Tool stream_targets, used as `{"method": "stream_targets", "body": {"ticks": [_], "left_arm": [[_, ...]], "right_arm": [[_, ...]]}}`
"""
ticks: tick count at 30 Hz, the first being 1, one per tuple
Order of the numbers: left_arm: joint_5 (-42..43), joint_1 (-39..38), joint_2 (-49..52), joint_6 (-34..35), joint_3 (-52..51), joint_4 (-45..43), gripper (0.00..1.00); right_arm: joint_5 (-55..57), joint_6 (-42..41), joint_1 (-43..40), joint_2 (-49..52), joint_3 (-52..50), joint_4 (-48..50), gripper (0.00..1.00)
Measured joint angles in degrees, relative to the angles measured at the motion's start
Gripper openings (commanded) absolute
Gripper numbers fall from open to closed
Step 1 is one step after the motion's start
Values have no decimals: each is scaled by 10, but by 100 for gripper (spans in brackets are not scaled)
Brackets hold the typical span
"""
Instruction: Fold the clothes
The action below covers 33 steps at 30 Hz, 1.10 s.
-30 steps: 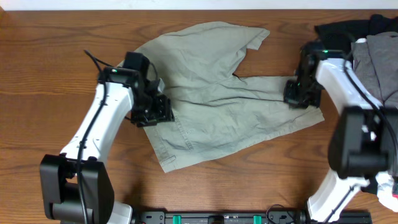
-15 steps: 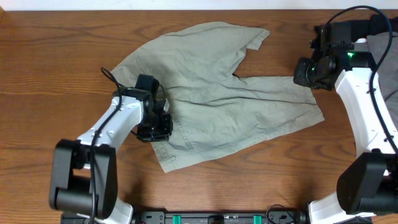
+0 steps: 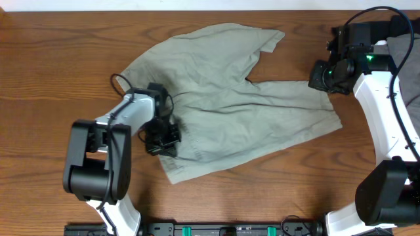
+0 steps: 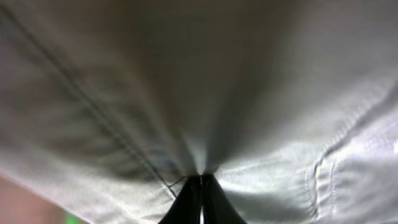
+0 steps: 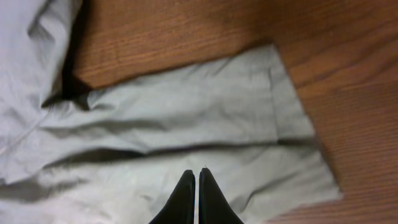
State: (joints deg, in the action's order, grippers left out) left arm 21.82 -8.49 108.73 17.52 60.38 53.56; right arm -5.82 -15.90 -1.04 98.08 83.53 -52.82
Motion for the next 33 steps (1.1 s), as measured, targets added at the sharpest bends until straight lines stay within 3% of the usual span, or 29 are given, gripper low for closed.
{"method": "stream_targets", "body": {"ticks": [7,14,20,23,30,32,33], "left_arm": [[-58,168,3,54,6,28,6],[-135,292,24,53,70,26,6],[-176,300,32,30,136,63,7],[-179,300,28,21,156,72,8],[-142,287,-30,-33,164,78,17],[-119,270,-45,-59,166,76,17],[-111,261,-49,-70,167,76,22]], "right_arm": [[-5,-26,0,0,0,31,4],[-11,-38,9,3,0,121,16],[-39,-21,49,68,0,204,42],[-71,2,60,121,0,240,50],[-174,45,64,235,0,322,51],[-205,52,64,252,0,343,46],[-216,56,64,257,0,346,42]]}}
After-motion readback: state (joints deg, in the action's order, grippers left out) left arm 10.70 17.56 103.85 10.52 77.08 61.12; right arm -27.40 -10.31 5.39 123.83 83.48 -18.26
